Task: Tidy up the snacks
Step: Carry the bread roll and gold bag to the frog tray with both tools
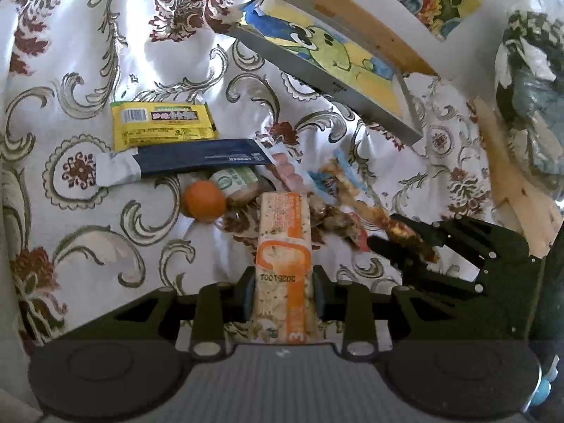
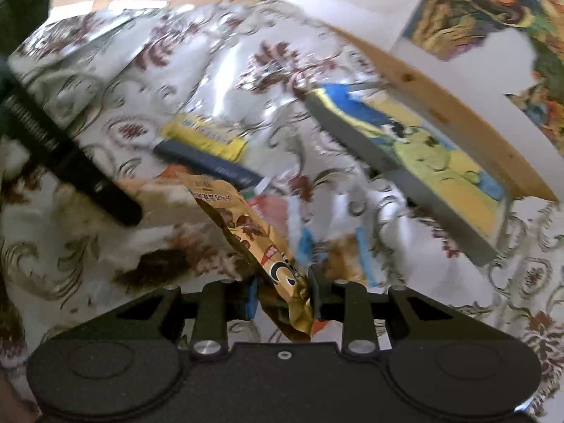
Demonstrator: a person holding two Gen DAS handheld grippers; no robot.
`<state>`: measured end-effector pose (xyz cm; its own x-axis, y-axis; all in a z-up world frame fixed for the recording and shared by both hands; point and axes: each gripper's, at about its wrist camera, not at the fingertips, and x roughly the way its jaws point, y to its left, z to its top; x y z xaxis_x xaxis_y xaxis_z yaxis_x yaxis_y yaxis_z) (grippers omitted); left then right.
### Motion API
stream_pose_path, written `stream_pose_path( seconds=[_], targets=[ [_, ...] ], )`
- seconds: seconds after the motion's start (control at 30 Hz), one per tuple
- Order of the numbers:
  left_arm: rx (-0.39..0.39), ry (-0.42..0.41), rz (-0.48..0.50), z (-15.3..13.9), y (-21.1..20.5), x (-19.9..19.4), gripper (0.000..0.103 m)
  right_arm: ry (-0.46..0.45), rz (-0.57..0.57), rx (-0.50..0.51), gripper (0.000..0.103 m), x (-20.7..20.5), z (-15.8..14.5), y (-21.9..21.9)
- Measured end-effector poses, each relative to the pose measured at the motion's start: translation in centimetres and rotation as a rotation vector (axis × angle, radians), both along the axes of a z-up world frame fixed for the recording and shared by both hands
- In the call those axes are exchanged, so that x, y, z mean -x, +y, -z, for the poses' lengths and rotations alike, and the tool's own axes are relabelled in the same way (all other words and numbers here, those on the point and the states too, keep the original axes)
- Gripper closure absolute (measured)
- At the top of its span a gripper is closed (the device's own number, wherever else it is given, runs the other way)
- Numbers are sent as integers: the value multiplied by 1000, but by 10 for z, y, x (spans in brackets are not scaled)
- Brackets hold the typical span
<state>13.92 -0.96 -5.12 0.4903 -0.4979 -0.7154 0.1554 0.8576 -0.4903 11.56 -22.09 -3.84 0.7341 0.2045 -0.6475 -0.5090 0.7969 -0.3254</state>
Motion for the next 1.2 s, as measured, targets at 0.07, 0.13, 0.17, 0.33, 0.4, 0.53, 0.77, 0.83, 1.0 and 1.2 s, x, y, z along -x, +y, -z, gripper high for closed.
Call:
stream_pose_path(
  seconds=[0.07, 0.13, 0.17, 0.33, 0.4, 0.53, 0.77, 0.83, 1.0, 1.2],
  targets=[
    [7, -11, -13, -2, 1, 2, 68, -27, 30, -14, 73, -1, -4, -1],
    [1, -38, -19, -7, 0, 1, 68, -45, 62, -43, 73, -5, -10, -5],
    [-5, -60, -23, -11, -1, 0, 68, -57, 78, -57, 73, -7, -13, -7],
    [-22, -188, -30, -36, -9, -11, 68, -132, 174, -113, 73, -22, -20, -18],
    [-16, -219, -38, -45, -13, -21, 68, -170, 223, -135, 73, -31, -22, -24],
    [-22, -271, -60, -58, -32, -52, 68, -246, 314, -183, 73, -52, -27, -37],
    [-51, -356, -99, -74, -78, -118, 68, -319, 463, -318, 73, -102, -36, -69],
    [-61, -381, -99, -78, -95, -139, 68, -339, 485, -336, 73, -119, -38, -76],
    [-82, -401, -91, -79, -126, -186, 68, -347, 521, -356, 73, -154, -31, -94],
    [-102, -350, -120, -64, -150, -234, 68, -305, 568, -378, 73, -189, -19, -117]
  ],
)
